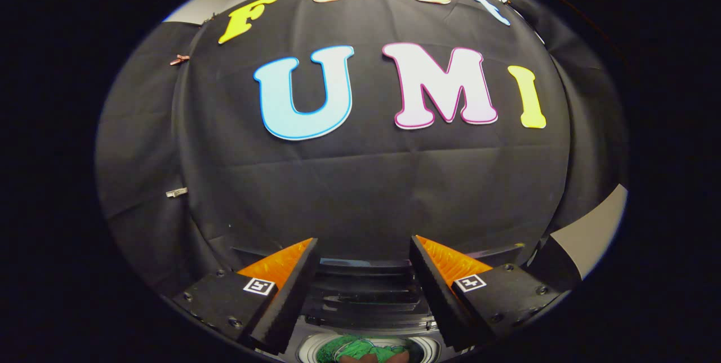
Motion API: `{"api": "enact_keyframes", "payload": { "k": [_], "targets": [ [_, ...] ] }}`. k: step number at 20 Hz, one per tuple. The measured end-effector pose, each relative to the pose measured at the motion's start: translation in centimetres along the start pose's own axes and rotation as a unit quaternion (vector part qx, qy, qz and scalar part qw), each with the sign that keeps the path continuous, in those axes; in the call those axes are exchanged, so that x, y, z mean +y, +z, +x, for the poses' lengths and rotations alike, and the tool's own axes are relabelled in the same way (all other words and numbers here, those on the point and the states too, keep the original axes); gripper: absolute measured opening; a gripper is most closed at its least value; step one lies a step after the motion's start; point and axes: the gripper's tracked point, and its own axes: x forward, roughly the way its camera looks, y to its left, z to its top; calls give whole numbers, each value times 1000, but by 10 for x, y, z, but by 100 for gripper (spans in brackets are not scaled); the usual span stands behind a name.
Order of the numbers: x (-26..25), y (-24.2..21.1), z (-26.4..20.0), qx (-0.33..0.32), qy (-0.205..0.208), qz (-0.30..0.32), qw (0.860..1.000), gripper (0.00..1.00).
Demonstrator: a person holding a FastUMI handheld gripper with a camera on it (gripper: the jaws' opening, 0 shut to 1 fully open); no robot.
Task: Put the clothes into the washing machine and then close the washing machine lid.
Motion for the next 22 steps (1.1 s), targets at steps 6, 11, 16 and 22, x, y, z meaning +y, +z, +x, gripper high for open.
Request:
{"api": "enact_keyframes", "payload": {
  "k": [6,11,16,22],
  "targets": [
    [-12,-13,36,33,-18,-18,999,100],
    [-13,-17,38,48,-15,-28,998,100],
    [-9,-21,18,61,-10,-28,998,100],
    [-6,-29,-7,65,-1,-34,997,100]
  ]
}}
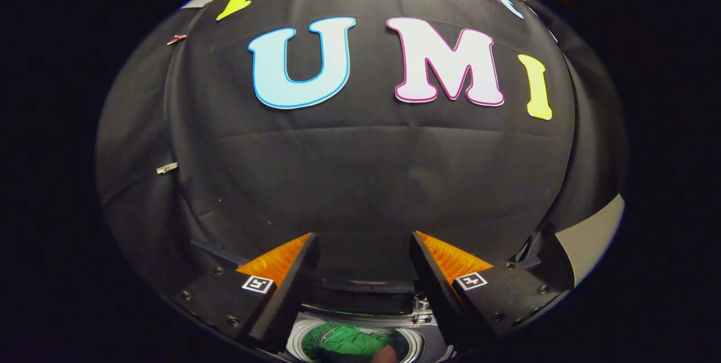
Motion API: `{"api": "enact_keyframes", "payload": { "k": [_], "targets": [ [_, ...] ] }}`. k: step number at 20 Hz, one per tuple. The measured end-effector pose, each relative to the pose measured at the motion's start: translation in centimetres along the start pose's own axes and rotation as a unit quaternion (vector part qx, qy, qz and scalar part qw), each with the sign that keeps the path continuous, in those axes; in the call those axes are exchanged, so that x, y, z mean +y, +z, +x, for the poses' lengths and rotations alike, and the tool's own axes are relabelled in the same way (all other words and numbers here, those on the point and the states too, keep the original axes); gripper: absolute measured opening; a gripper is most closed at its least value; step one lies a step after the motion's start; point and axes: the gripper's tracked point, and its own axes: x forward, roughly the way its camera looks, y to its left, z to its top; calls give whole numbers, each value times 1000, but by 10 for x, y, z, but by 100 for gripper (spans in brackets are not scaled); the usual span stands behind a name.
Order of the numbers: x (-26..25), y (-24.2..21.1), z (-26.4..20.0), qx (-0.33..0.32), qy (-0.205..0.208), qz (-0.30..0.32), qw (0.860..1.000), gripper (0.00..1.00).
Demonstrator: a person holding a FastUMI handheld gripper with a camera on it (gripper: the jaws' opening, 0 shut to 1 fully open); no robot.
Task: Put the clothes into the washing machine and then close the washing machine lid.
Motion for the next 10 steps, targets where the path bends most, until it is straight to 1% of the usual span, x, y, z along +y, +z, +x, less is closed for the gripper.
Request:
{"api": "enact_keyframes", "payload": {
  "k": [6,10],
  "targets": [
    [3,-10,-21,-9,3,-3,1000,100],
    [6,-20,-34,-3,14,-2,1000,100]
  ]
}}
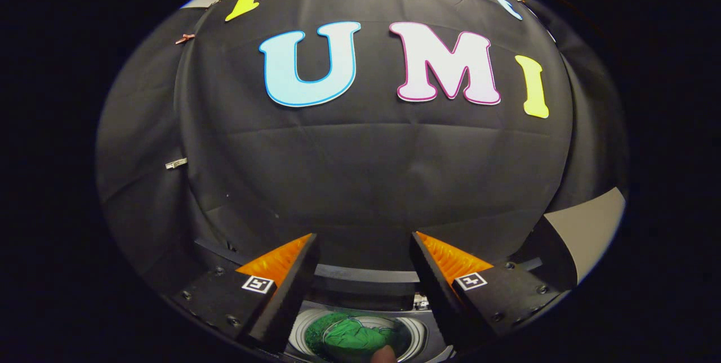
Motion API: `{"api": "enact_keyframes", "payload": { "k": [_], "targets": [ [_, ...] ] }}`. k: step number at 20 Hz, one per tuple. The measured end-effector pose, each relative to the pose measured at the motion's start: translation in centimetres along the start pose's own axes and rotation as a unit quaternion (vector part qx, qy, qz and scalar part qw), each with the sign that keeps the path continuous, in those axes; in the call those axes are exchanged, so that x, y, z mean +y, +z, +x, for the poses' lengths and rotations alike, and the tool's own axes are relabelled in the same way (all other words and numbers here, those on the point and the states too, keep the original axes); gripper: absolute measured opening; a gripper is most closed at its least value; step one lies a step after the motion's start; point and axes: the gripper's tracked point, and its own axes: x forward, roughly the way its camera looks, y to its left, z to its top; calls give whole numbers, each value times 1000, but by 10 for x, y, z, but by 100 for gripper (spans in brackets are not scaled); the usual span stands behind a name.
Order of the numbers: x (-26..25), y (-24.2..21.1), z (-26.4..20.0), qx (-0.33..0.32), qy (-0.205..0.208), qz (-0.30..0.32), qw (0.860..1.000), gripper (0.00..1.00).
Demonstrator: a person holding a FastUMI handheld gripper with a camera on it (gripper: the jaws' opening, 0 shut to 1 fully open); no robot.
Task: Put the clothes into the washing machine and then close the washing machine lid.
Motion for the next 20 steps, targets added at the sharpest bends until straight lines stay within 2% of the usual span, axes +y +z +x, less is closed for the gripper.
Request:
{"api": "enact_keyframes", "payload": {
  "k": [14,20],
  "targets": [
    [10,-40,-47,-30,30,-5,999,100],
    [12,-88,-49,5,27,-31,999,100]
  ]
}}
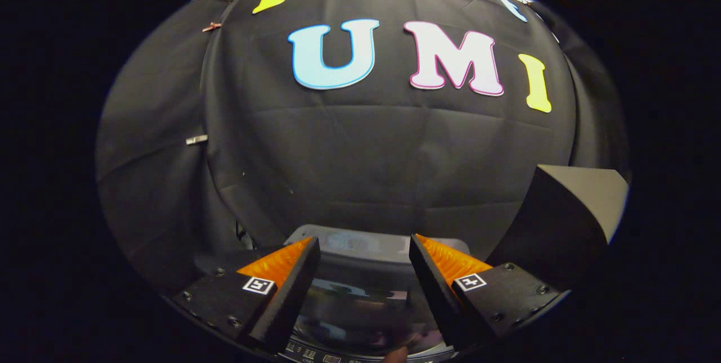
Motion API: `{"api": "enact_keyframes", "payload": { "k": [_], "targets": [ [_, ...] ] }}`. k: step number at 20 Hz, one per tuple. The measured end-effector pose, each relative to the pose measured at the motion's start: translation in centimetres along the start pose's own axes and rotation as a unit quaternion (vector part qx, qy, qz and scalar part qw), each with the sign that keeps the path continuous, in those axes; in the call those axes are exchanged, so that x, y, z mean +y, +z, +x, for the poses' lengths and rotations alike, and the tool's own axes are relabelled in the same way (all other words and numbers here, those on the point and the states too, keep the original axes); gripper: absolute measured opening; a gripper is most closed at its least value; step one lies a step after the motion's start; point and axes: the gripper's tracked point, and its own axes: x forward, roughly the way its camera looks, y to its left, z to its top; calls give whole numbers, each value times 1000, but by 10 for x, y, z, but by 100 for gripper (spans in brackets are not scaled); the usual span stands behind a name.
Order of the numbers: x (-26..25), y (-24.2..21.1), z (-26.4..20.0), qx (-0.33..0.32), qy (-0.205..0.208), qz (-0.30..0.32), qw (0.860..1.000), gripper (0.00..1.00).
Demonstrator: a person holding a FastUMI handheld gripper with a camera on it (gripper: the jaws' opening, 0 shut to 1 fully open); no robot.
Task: Put the clothes into the washing machine and then close the washing machine lid.
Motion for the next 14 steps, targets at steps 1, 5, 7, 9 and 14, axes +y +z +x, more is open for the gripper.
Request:
{"api": "enact_keyframes", "payload": {
  "k": [1,5,7,9,14],
  "targets": [
    [3,-5,-3,-4,2,2,1000,100],
    [15,-11,-22,-32,13,-9,999,100],
    [23,-7,-34,-49,19,-24,998,100],
    [30,-6,-43,-61,28,-36,997,100],
    [38,1,-68,-76,41,-29,996,99]
  ]
}}
